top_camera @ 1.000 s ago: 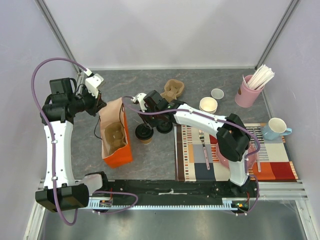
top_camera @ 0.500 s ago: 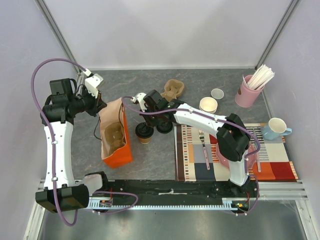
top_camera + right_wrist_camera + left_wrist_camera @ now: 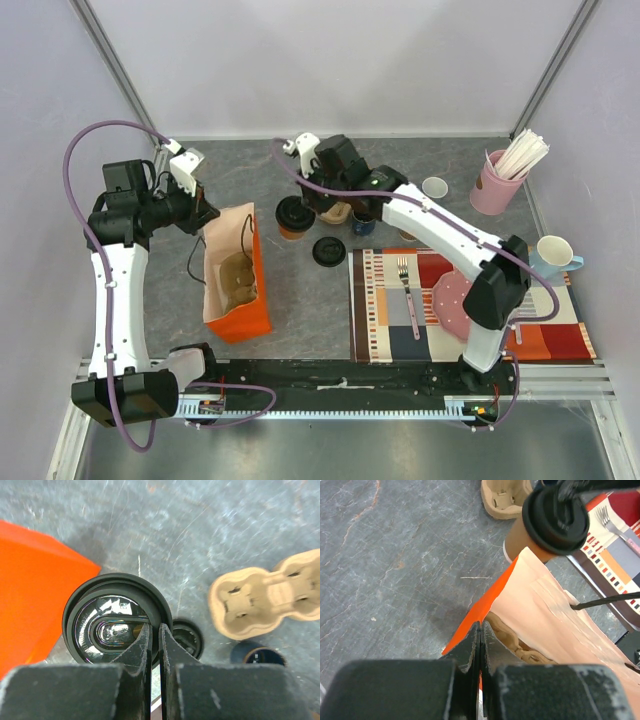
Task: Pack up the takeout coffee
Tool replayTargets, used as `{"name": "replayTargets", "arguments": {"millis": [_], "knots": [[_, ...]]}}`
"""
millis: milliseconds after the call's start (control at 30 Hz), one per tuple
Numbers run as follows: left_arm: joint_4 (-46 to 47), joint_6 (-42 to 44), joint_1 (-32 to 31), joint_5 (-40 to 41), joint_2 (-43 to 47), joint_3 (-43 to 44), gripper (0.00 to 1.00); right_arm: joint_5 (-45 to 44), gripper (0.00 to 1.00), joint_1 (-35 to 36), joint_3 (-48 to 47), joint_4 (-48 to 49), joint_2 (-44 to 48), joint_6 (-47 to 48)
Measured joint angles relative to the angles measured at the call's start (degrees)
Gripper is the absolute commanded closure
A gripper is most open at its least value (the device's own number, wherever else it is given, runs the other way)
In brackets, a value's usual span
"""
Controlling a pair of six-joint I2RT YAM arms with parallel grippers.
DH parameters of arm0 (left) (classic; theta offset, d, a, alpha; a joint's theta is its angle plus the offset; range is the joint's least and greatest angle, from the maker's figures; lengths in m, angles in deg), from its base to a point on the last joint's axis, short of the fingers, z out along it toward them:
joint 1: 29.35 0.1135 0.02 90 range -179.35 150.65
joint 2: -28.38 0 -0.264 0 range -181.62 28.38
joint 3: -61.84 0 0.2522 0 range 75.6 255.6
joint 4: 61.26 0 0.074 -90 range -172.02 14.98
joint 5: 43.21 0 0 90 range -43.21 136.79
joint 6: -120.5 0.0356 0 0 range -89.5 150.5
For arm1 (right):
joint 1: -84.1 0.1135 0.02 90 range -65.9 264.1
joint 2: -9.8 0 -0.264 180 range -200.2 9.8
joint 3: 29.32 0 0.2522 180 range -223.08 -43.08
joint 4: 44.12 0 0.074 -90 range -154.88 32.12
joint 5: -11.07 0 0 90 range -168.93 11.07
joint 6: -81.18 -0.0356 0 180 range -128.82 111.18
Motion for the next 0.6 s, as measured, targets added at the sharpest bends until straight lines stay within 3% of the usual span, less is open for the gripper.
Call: {"name": "replayTargets", "arguments": {"millis": [333,600], "knots": [[2.3,-2.8,-0.7,-2.7,0.0,-0.4,0.98,-0.9,1.0,-1.9,-16.0,-0.5,3.6,1.2],[4.5,-5.2,-4.1,-3.3,-0.1,-1.0,0.98,5.5,1.0,-1.6,-25.3,2.4,3.7,1.4]]}}
